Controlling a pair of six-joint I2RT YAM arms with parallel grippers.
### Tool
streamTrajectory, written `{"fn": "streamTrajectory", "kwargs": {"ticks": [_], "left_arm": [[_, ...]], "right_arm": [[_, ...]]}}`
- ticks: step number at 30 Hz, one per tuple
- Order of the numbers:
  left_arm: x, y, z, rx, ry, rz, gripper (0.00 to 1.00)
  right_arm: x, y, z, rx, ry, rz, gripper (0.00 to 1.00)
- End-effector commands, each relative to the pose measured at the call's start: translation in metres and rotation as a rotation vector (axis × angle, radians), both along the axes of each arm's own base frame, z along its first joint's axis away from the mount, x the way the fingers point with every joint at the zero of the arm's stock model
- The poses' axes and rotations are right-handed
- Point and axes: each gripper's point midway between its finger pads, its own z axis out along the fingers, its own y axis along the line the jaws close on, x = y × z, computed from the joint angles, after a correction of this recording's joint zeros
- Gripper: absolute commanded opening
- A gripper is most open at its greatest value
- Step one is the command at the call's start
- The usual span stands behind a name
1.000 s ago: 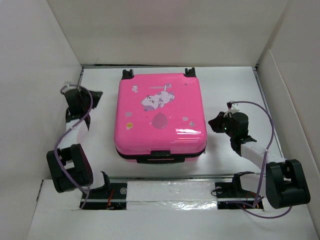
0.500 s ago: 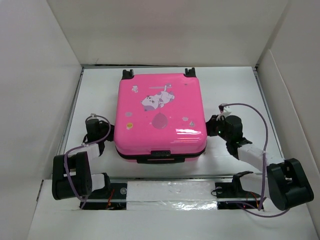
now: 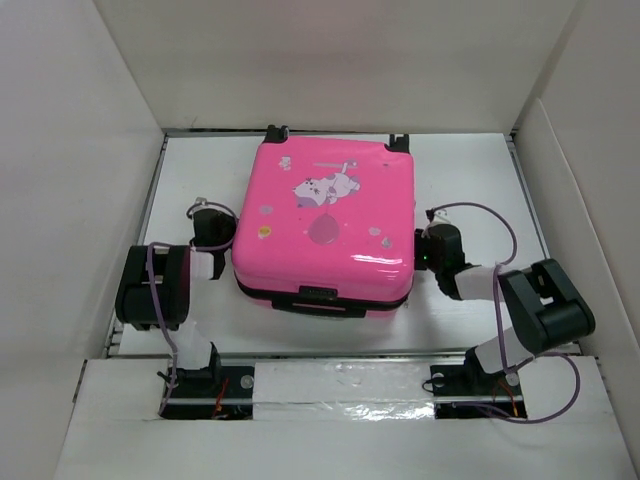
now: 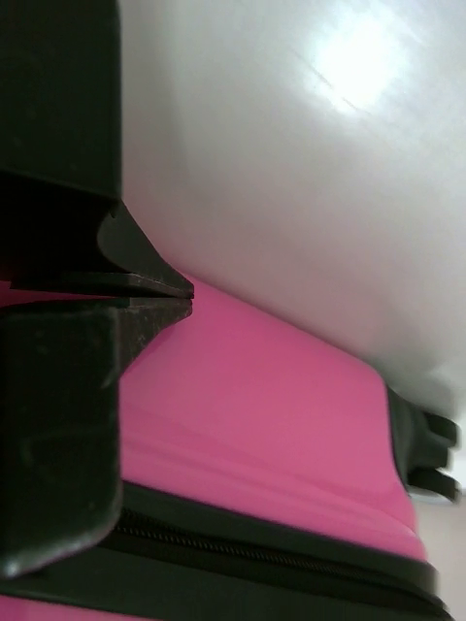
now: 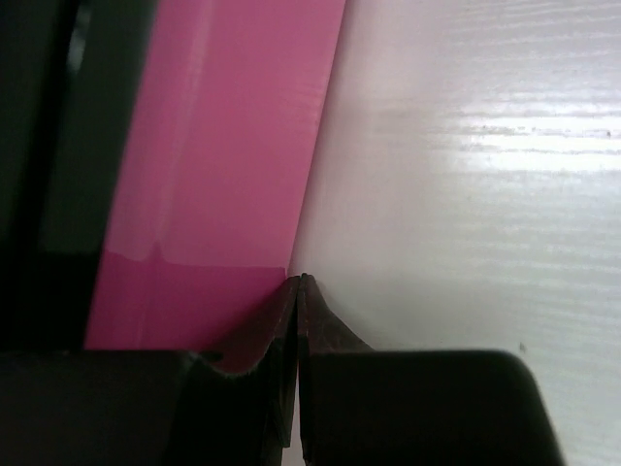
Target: Pack the luggage
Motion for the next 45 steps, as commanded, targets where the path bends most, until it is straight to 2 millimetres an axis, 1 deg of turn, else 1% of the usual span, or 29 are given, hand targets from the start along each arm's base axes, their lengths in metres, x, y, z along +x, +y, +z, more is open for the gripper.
{"fn": "streamTrajectory", "kwargs": {"ticks": [1, 5, 6, 11, 14, 16, 17, 18, 20, 21, 22, 23, 25, 26, 27, 28, 29, 30, 31, 32, 33, 34, 35, 36, 37, 40, 41, 43, 45], "left_arm": [[0.030, -0.074, 0.075, -0.208, -0.221, -0.219, 0.00], [0.052, -0.079, 0.076, -0.252, -0.229, -0.213, 0.00], [0.053, -0.084, 0.077, -0.262, -0.236, -0.222, 0.00], [0.053, -0.083, 0.071, -0.274, -0.236, -0.212, 0.00], [0.057, -0.062, 0.065, -0.266, -0.224, -0.160, 0.01], [0.062, -0.042, 0.061, -0.264, -0.211, -0.101, 0.11], [0.068, -0.019, 0.062, -0.266, -0.213, -0.046, 0.27], [0.069, -0.008, 0.064, -0.292, -0.206, -0.014, 0.36], [0.071, 0.016, 0.092, -0.318, -0.284, 0.039, 0.53], [0.072, 0.021, 0.104, -0.319, -0.310, 0.052, 0.56], [0.073, 0.024, 0.114, -0.293, -0.308, 0.060, 0.57], [0.071, 0.028, 0.150, -0.258, -0.380, 0.064, 0.57], [0.068, 0.045, 0.177, -0.171, -0.399, 0.147, 0.56], [0.054, 0.047, 0.219, -0.106, -0.495, 0.156, 0.55], [0.045, 0.044, 0.233, -0.074, -0.522, 0.169, 0.53], [0.036, 0.053, 0.239, -0.027, -0.522, 0.234, 0.49], [0.014, 0.053, 0.273, 0.011, -0.611, 0.244, 0.37], [0.004, 0.050, 0.280, 0.022, -0.633, 0.245, 0.29], [-0.010, 0.043, 0.273, 0.027, -0.630, 0.231, 0.22], [-0.031, 0.039, 0.289, 0.027, -0.692, 0.219, 0.09], [-0.041, 0.034, 0.287, 0.023, -0.701, 0.202, 0.03], [-0.051, 0.028, 0.269, 0.026, -0.686, 0.159, 0.00], [-0.067, 0.020, 0.273, 0.024, -0.719, 0.118, 0.00], [-0.073, 0.017, 0.267, 0.051, -0.717, 0.089, 0.00], [-0.081, 0.011, 0.251, 0.075, -0.684, 0.038, 0.00], [-0.116, -0.002, 0.263, 0.131, -0.783, -0.075, 0.00], [-0.137, -0.006, 0.283, 0.143, -0.876, -0.103, 0.00], [-0.168, -0.020, 0.302, 0.187, -0.984, -0.212, 0.00], [-0.183, -0.040, 0.301, 0.187, -1.018, -0.338, 0.00]], "right_arm": [[0.043, 0.068, 0.093, 0.246, -0.242, 0.188, 0.06], [0.076, 0.071, 0.113, 0.276, -0.271, 0.193, 0.07], [0.088, 0.071, 0.126, 0.288, -0.297, 0.191, 0.07], [0.106, 0.074, 0.137, 0.313, -0.308, 0.216, 0.08], [0.113, 0.072, 0.137, 0.313, -0.305, 0.221, 0.08], [0.114, 0.066, 0.139, 0.311, -0.309, 0.209, 0.09], [0.114, 0.052, 0.134, 0.305, -0.298, 0.177, 0.09], [0.113, 0.045, 0.132, 0.302, -0.294, 0.158, 0.10], [0.104, 0.026, 0.128, 0.296, -0.290, 0.107, 0.12], [0.100, 0.020, 0.128, 0.297, -0.293, 0.091, 0.12], [0.094, 0.013, 0.138, 0.301, -0.320, 0.073, 0.12], [0.089, 0.007, 0.137, 0.301, -0.321, 0.057, 0.12], [0.072, -0.009, 0.124, 0.286, -0.304, 0.015, 0.12], [0.064, -0.015, 0.136, 0.287, -0.340, 0.004, 0.12], [0.056, -0.016, 0.135, 0.287, -0.342, 0.003, 0.12], [0.042, -0.025, 0.120, 0.277, -0.316, -0.024, 0.11], [0.034, -0.027, 0.119, 0.272, -0.320, -0.034, 0.10], [0.022, -0.031, 0.130, 0.265, -0.350, -0.038, 0.07], [0.009, -0.033, 0.118, 0.244, -0.332, -0.046, 0.00], [0.000, -0.033, 0.119, 0.233, -0.336, -0.047, 0.00], [-0.013, -0.035, 0.129, 0.223, -0.361, -0.047, 0.00], [-0.020, -0.039, 0.130, 0.186, -0.374, -0.060, 0.00], [-0.032, -0.035, 0.130, 0.169, -0.371, -0.043, 0.00], [-0.047, -0.036, 0.116, 0.137, -0.302, -0.045, 0.00], [-0.057, -0.042, 0.143, 0.126, -0.399, -0.063, 0.00], [-0.095, -0.045, 0.152, 0.118, -0.423, -0.072, 0.00], [-0.103, -0.045, 0.153, 0.124, -0.427, -0.069, 0.00], [-0.121, -0.038, 0.152, 0.143, -0.416, -0.020, 0.00], [-0.132, -0.020, 0.146, 0.152, -0.380, 0.075, 0.00]]}}
